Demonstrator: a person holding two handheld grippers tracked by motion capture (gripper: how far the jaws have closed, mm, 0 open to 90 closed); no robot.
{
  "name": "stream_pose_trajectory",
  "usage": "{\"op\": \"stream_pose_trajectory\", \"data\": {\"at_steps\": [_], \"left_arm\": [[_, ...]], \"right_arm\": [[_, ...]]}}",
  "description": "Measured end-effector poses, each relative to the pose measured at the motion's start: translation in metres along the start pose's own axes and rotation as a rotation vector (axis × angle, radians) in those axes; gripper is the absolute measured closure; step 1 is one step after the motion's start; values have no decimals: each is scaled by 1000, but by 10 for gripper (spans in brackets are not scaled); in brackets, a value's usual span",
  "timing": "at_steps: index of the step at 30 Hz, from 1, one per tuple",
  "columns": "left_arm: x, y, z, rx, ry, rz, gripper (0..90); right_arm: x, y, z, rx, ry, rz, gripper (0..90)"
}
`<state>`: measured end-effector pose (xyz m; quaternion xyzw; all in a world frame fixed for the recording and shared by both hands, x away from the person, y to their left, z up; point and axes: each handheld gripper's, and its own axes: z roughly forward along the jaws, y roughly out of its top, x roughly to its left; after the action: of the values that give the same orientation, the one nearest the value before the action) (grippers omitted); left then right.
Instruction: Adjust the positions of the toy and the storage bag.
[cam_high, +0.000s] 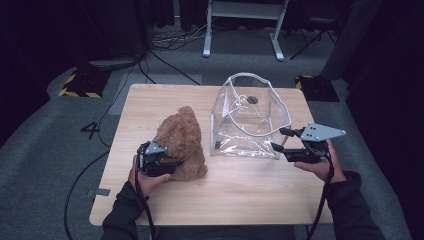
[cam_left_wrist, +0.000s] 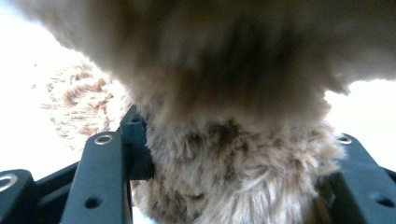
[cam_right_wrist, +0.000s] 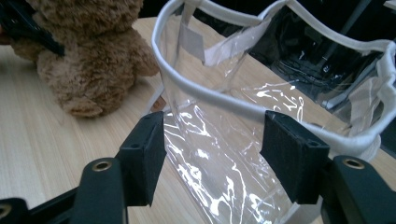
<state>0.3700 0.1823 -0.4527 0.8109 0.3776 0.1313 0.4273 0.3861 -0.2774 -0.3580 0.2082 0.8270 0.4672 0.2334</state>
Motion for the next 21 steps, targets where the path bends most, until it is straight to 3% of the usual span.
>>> {"op": "stream_pose_trajectory", "data": {"at_steps": [10,17,21], "left_arm": [[0,0,0,1,-1,-1,439],[0,0,1,-1,-3,1,439],[0,0,1,-1,-2,2,439]], "right_arm": [[7,19,10,-13,19,-25,402],[11,32,42,12,61,-27,403],[17,39,45,11,64,-54,403]]}}
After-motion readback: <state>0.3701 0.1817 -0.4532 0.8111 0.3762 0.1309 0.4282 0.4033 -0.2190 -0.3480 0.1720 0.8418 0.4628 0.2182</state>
